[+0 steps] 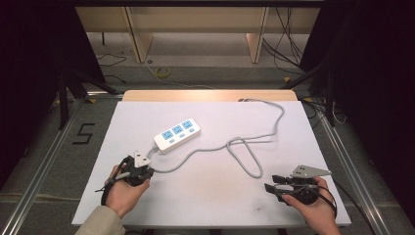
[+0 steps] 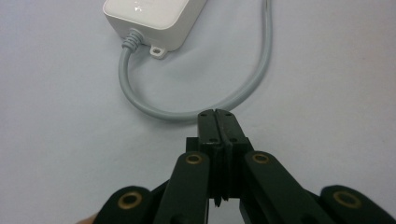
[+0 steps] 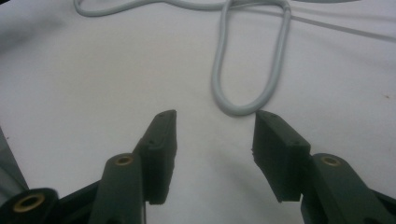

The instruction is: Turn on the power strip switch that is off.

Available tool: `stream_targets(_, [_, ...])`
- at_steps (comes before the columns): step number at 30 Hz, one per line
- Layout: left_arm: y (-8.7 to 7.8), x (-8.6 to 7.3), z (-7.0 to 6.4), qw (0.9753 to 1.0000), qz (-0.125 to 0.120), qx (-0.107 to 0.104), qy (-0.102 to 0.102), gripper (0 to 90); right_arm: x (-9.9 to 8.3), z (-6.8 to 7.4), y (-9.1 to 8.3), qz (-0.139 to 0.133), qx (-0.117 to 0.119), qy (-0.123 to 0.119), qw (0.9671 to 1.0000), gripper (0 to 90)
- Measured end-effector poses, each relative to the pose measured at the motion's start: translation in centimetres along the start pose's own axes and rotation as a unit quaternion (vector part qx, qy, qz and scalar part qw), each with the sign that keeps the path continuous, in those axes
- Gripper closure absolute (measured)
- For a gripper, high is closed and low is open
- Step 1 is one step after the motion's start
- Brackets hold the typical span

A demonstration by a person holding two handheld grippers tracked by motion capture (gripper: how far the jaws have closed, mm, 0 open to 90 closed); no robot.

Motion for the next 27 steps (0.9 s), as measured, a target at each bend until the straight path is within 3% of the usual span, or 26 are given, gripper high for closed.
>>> stream_targets(27, [0.8,2.7,0.5,0.9998,0.017,0.006,0.006,89.7,0.0,0.0,0.0,-0.001,0.002,0.003,1.0000,50.2])
Point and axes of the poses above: each handheld gripper's, and its own axes: y roughly forward along the jaws, x roughly out of its top, z roughly to its left, the point moved 1 cm from there along y, roughly forward along the jaws, and after that the axes turned 7 degrees about -x, right-handed, at the moved point
